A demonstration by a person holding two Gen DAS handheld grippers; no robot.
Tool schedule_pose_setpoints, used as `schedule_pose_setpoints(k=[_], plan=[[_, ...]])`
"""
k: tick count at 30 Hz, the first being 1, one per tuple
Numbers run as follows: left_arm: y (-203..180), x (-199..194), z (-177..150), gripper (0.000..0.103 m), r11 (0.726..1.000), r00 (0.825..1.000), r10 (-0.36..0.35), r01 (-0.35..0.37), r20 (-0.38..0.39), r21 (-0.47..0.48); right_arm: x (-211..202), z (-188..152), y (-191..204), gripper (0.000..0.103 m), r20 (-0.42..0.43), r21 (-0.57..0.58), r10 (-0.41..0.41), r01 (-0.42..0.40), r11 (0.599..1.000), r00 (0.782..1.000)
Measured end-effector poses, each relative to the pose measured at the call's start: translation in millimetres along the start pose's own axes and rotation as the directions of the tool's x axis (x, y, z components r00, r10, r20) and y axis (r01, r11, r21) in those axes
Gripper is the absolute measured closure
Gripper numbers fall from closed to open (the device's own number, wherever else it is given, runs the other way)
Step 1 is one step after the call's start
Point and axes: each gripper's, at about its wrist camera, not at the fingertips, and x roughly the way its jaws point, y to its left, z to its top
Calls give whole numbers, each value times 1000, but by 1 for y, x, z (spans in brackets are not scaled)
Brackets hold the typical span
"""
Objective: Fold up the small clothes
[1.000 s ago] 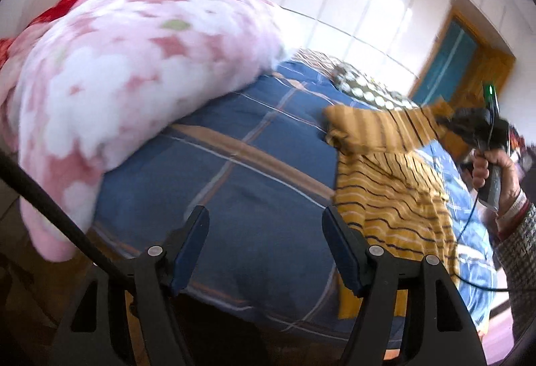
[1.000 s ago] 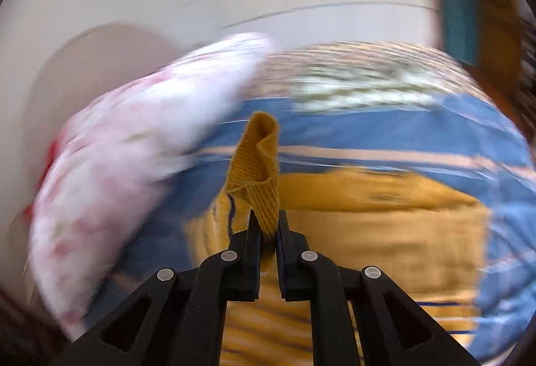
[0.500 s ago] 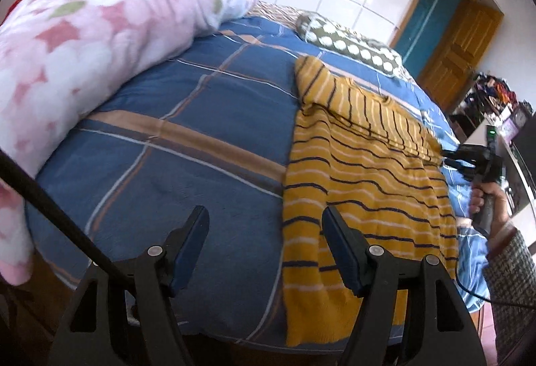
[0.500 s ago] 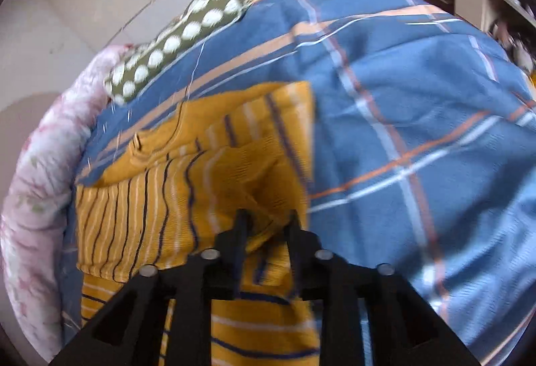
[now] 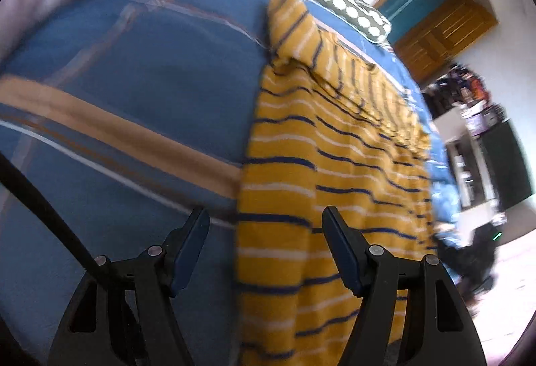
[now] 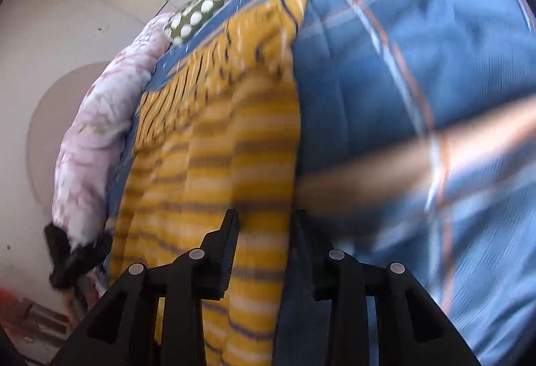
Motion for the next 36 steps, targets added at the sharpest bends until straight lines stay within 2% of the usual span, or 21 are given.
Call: schedule_pose_setpoints(k=[1, 2, 3, 5, 14, 22, 24, 25, 26, 27, 28, 29, 32, 36], plan=[[0, 4, -2, 36, 999, 999, -40, 40, -9, -22, -1, -7, 0, 66, 8, 2, 15, -15, 1000, 1000], [-1, 6, -4, 44, 997, 998, -68, 68, -13, -30, 0, -13, 2, 66, 13, 4, 30, -31, 1000, 999], [-4, 9, -9, 56, 995, 995, -100, 99, -28, -34, 2, -14, 3, 66, 12, 7, 45, -45, 999, 999], [-9, 14, -19, 64, 992, 991, -125, 123, -49, -38, 5, -19, 4, 66, 6, 16, 69, -69, 997, 998], [-11, -9, -81, 64, 980, 982, -186, 185, -11, -79, 6, -52, 6, 66, -20, 60, 217, -216, 975, 976], [-10, -14, -96, 63, 981, 985, -173, 173, 7, -94, 0, -92, 16, 66, -57, 32, 243, -242, 970, 968], [-14, -12, -95, 65, 985, 989, -148, 148, 6, -90, 0, -99, 18, 66, -48, 32, 244, -242, 970, 969], [-14, -10, -93, 67, 987, 991, -135, 134, -1, -84, -1, -100, 18, 66, -44, 34, 241, -239, 970, 970], [-19, -7, -89, 84, 993, 995, -99, 97, -19, -59, -1, -101, 20, 66, -38, 34, 232, -231, 972, 972], [-22, -5, -86, 94, 997, 997, -64, 63, -32, -41, -1, -100, 22, 72, -36, 29, 214, -213, 977, 976], [-24, -3, -83, 94, 999, 998, -40, 38, -43, -31, -1, -100, 24, 78, -40, 20, 185, -184, 983, 982], [-26, -5, -82, 94, 999, 999, -22, 21, -41, -27, 0, -99, 27, 93, -50, 5, 139, -139, 990, 989], [-50, -32, -90, 94, 998, 999, 24, -26, 27, 65, -13, -98, 30, 95, -32, 2, 140, -140, 990, 990], [-67, -76, -115, 95, 992, 997, -16, 7, 74, 122, -68, -105, 33, 96, 18, -68, 179, -177, 982, 984]])
